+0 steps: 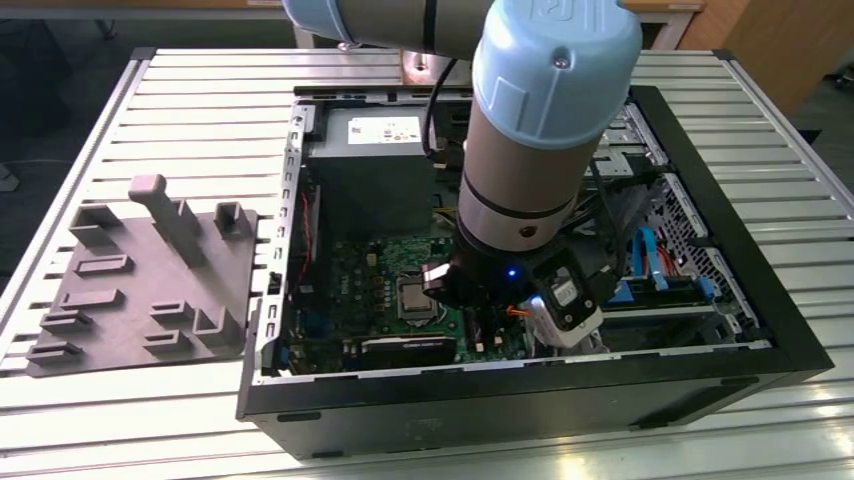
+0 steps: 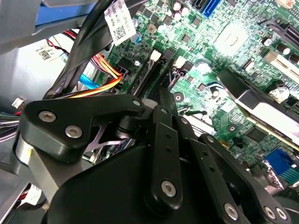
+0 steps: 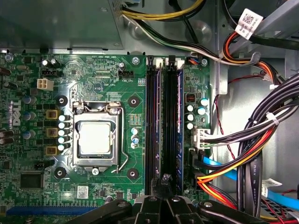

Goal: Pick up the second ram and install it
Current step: 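Press down the second ram until it locks into place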

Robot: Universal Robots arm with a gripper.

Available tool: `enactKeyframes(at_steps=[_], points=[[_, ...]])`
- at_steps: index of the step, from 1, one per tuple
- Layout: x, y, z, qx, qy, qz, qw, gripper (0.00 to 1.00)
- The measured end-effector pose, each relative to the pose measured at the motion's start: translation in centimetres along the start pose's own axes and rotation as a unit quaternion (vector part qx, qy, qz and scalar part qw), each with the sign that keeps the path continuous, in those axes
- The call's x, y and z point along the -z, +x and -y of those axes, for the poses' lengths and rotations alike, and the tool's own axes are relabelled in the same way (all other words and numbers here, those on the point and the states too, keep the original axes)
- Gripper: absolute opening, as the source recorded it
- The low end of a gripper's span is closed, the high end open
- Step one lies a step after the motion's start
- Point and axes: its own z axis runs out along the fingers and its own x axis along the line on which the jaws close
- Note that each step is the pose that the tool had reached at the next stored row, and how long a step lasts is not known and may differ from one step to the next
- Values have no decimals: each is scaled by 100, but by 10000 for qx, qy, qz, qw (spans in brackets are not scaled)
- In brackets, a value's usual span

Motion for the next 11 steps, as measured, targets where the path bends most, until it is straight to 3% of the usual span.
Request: enactKeyframes(at_steps=[11], points=[[-27, 1, 0, 0, -6, 0, 10000, 11]])
